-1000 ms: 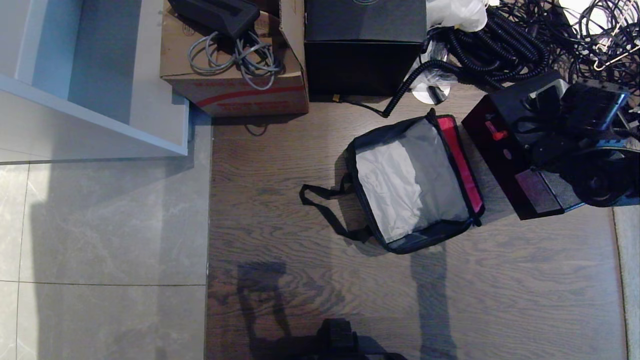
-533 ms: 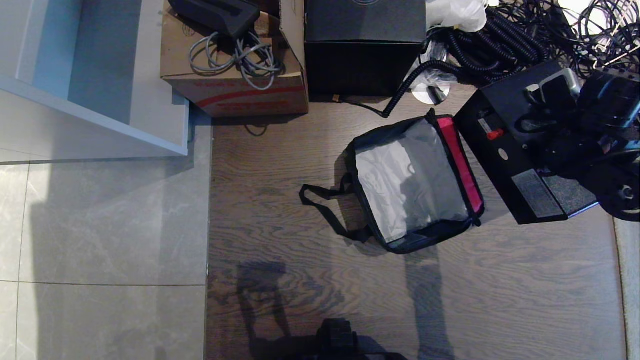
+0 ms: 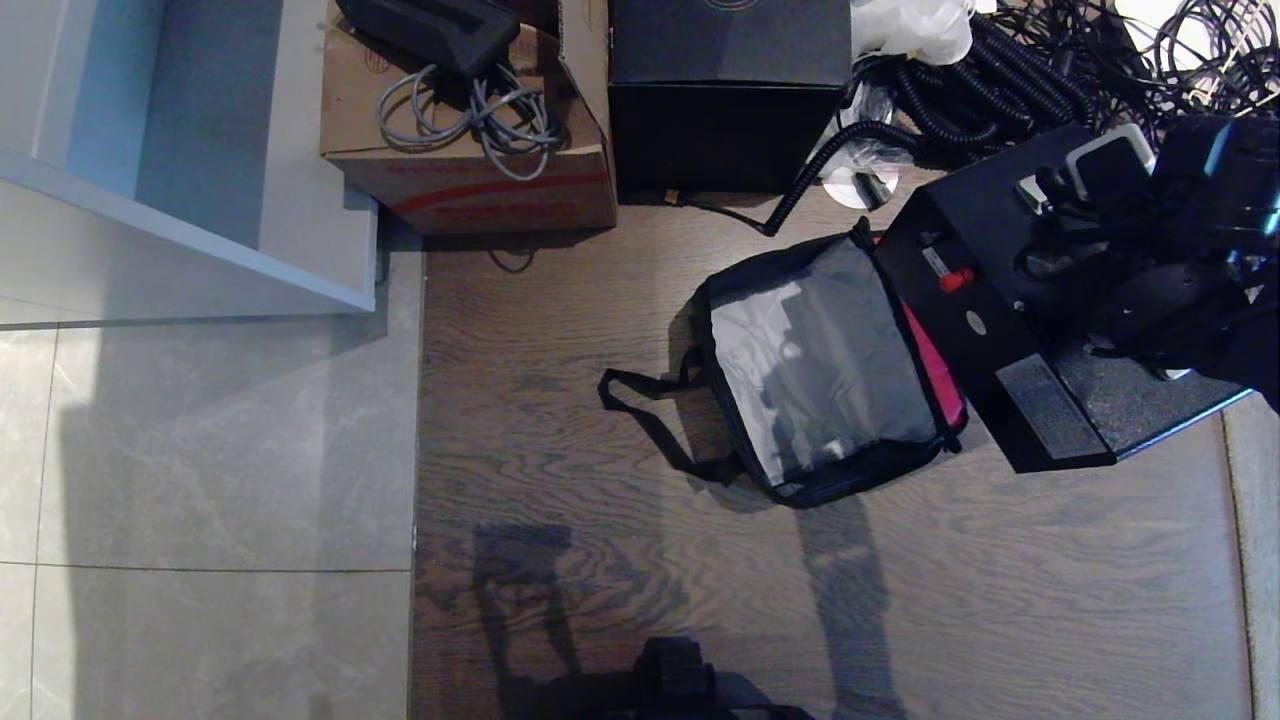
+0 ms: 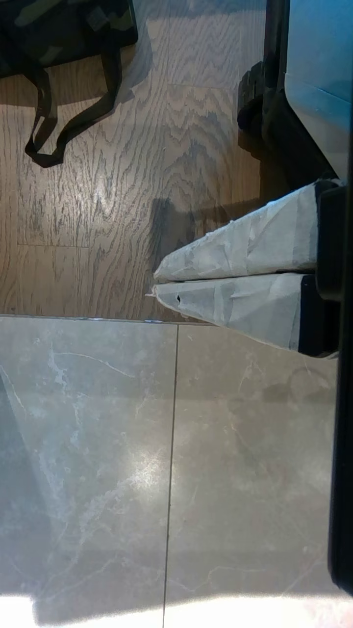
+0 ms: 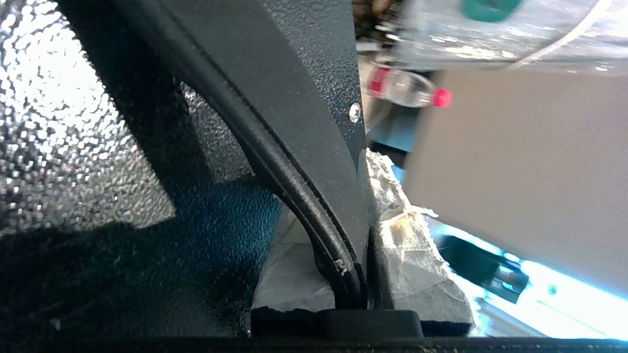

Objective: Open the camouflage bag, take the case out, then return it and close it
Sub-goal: Place the black box back

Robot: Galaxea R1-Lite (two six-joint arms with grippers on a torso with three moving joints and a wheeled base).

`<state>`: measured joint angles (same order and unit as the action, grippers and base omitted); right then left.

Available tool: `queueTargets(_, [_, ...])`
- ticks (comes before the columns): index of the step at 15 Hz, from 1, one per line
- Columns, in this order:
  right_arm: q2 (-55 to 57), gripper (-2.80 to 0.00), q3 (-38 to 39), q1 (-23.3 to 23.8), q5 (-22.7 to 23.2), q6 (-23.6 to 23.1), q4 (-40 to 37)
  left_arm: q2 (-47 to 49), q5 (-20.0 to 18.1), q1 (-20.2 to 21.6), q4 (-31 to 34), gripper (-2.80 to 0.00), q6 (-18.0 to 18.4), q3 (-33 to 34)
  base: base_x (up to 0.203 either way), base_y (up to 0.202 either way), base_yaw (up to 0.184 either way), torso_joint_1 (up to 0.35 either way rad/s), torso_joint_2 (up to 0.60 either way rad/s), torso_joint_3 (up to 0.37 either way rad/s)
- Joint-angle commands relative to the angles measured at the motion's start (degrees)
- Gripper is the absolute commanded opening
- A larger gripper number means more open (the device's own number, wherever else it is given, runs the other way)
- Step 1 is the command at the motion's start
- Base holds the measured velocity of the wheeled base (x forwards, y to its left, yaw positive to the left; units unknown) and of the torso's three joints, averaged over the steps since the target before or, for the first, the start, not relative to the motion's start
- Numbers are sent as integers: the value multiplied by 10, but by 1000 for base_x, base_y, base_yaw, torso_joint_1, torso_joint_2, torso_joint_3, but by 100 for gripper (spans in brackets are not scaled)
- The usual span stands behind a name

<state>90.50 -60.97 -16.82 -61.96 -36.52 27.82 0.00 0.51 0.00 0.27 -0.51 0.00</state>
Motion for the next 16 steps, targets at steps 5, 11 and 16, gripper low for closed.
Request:
queueTargets(5, [-25,-280,-26,-62,-2,33,-57,-1,0,0,0,-280,0,0,0,0,0,0,0,0])
queueTargets(11, [22,-280,-50,-124,-17,97,-71,-1,0,0,0,-280,0,0,0,0,0,0,0,0])
queueTargets(16, [56,-280,-56,-155,-18,173,-121,-1,0,0,0,-280,0,0,0,0,0,0,0,0])
